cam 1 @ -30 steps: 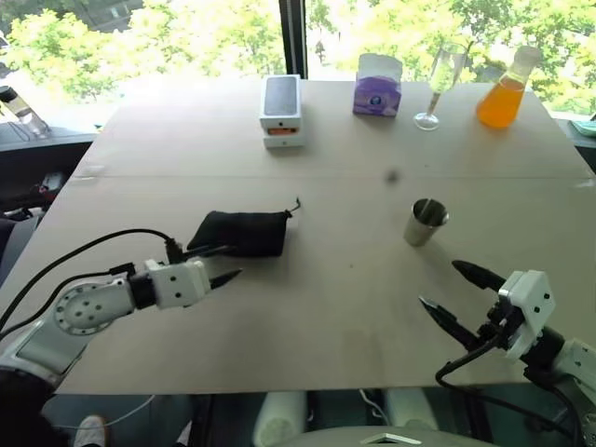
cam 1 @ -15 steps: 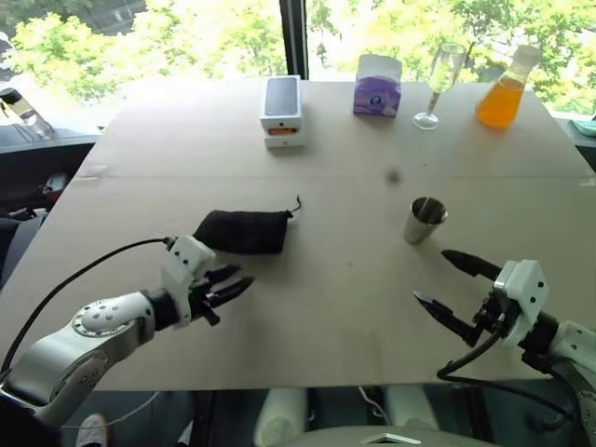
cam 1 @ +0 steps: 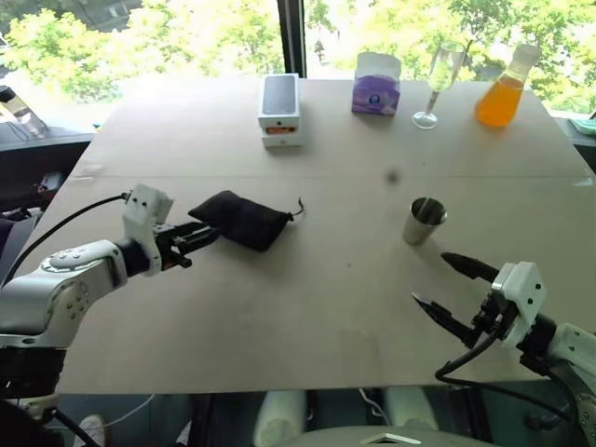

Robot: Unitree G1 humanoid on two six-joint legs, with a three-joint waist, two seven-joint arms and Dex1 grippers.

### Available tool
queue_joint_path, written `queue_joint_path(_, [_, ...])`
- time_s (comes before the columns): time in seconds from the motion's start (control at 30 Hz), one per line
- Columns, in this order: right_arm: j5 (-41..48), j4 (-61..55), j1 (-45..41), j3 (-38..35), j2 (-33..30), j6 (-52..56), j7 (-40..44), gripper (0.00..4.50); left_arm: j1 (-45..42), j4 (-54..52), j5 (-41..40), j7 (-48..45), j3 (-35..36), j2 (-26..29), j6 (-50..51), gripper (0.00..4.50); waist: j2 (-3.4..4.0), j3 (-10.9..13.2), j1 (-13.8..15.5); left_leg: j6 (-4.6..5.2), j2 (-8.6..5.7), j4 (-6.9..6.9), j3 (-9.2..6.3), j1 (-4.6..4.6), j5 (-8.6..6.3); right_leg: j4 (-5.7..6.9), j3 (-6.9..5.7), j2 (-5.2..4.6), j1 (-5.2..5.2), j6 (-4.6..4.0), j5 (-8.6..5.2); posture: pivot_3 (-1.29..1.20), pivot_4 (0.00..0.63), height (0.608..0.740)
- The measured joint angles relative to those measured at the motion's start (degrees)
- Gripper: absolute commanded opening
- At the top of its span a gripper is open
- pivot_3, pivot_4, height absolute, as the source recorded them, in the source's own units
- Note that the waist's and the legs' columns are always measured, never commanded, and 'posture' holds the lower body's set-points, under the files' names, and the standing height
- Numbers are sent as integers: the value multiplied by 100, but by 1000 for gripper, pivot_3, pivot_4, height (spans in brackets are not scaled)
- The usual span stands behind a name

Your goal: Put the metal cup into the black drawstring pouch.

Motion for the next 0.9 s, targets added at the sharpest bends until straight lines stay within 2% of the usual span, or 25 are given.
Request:
queue_joint_path(0.03, [0,-2,-10,8,3,0,-1,4500,-6,-204,-90,55,49,-13,74,3609,1,1,16,0,-2,1,-6,-1,0,-2,-6,-6,3,-7,-4,0,150,740])
queue_joint_path(0.1, [-5,-6,-11,12,10,-12,-23,4500,-404,-931,-100,958,51,-279,468,4392,5,3,54,0,-7,3,-13,2,1,-2,-8,-8,12,-9,-5,0,150,740])
queue_joint_path(0.13, [-8,-7,-24,29,11,-12,-27,4500,-550,-1086,-26,1244,-3,-346,545,4392,3,3,72,-3,-8,7,-16,2,3,0,-9,-4,14,-10,-4,0,150,740])
queue_joint_path(0.23, [-28,0,-27,45,40,-30,-31,4500,-1630,-1717,766,2964,-762,-849,1502,4392,-1,3,132,-8,-11,14,-13,26,8,14,1,10,34,-5,-2,0,150,740])
queue_joint_path(0.27, [-53,16,-80,60,42,-41,-32,4500,-2222,-1899,1195,3832,-1141,-1466,2079,4392,-7,1,151,-7,-17,19,-11,38,9,26,15,14,40,6,5,0,150,740])
queue_joint_path(0.3, [-62,17,-127,73,43,-44,-29,4500,-2339,-1944,1288,4041,-1255,-1585,2242,4392,-16,2,145,-7,-17,19,-8,39,9,29,21,16,38,6,5,0,150,740])
queue_joint_path(0.33, [-71,27,-142,52,41,-62,-31,4500,-2617,-1943,1471,4421,-1485,-1993,2728,4392,-18,1,133,-7,-16,17,-2,46,9,33,30,19,39,5,5,0,150,740])
queue_joint_path(0.47, [-93,71,-177,54,36,-60,-17,4500,-2926,-1869,1936,4968,-1861,-2969,3798,4392,-24,4,71,-7,-12,13,3,51,9,39,37,24,35,3,3,0,150,740])
queue_joint_path(0.53, [-95,71,-165,54,20,-58,4,4500,-2931,-1854,2060,4998,-2014,-3129,4095,4392,-24,5,30,-8,-10,9,2,50,9,39,37,26,32,2,2,0,150,740])
queue_joint_path(0.83, [-86,69,-135,20,-35,-18,20,4500,-2936,-1544,2790,4853,-2642,-3052,4450,4392,-28,7,18,-8,-12,8,1,49,8,38,39,19,30,-6,-4,0,150,740])
queue_joint_path(0.87, [-86,66,-128,18,-35,-18,19,4500,-2935,-1509,2884,4843,-2713,-3038,4433,3879,-29,8,19,-8,-12,8,0,48,8,38,38,19,29,-7,-4,0,150,740])
queue_joint_path(0.9, [-87,66,-117,18,-35,-18,19,4500,-2936,-1483,2948,4841,-2760,-3039,4412,3739,-29,8,19,-8,-12,8,0,48,8,38,38,18,29,-7,-4,0,150,740])
